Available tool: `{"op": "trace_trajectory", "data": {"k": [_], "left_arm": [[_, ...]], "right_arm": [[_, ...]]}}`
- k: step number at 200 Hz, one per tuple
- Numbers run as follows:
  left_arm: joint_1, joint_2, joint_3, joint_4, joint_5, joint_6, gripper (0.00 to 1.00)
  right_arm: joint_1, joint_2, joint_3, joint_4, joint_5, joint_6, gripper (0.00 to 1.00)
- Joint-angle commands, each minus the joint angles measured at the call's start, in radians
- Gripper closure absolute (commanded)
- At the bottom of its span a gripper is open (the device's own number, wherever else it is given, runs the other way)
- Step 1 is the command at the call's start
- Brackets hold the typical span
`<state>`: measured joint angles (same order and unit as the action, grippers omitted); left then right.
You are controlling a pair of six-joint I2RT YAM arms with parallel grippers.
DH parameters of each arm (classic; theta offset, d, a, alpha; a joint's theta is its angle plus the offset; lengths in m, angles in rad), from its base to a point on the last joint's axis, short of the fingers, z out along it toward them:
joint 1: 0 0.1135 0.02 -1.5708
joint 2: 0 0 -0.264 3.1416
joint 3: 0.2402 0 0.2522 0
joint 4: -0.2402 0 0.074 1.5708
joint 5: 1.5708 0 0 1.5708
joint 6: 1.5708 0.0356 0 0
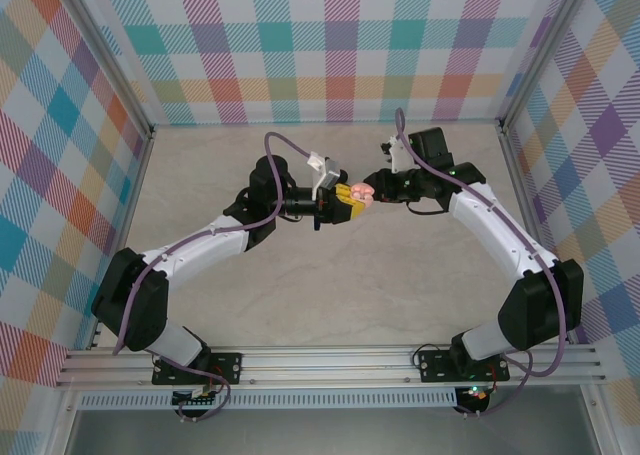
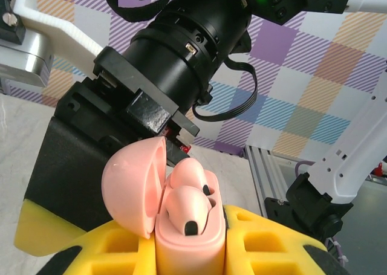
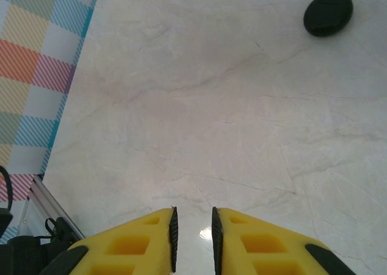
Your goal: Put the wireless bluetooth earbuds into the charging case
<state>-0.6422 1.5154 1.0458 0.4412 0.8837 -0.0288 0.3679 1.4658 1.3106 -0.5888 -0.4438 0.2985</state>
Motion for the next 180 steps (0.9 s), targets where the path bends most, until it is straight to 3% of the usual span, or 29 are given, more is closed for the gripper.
{"op": "trace_trajectory", "data": {"k": [1, 117, 153, 180], "left_arm": [[-0.021, -0.008, 0.037, -0.011, 0.033, 0.025, 0.97], [-0.022, 0.05, 0.036, -0.028, -0.044, -0.004, 0.97], [-0.021, 0.048, 0.033, -0.031, -0.087, -0.008, 0.97], [-0.019, 0.053, 0.038, -0.072, -0.196, -0.033, 0.96]], "right_arm": [[0.001, -0.006, 0.009, 0.038, -0.066, -0.022, 0.74], [0.002, -0.123, -0.05, 0.119, -0.141, -0.039, 0.74], [0.001, -0.115, -0.047, 0.077, -0.064, -0.042, 0.72], [0.002, -0.124, -0.047, 0.041, 0.075, -0.028, 0.7]]}}
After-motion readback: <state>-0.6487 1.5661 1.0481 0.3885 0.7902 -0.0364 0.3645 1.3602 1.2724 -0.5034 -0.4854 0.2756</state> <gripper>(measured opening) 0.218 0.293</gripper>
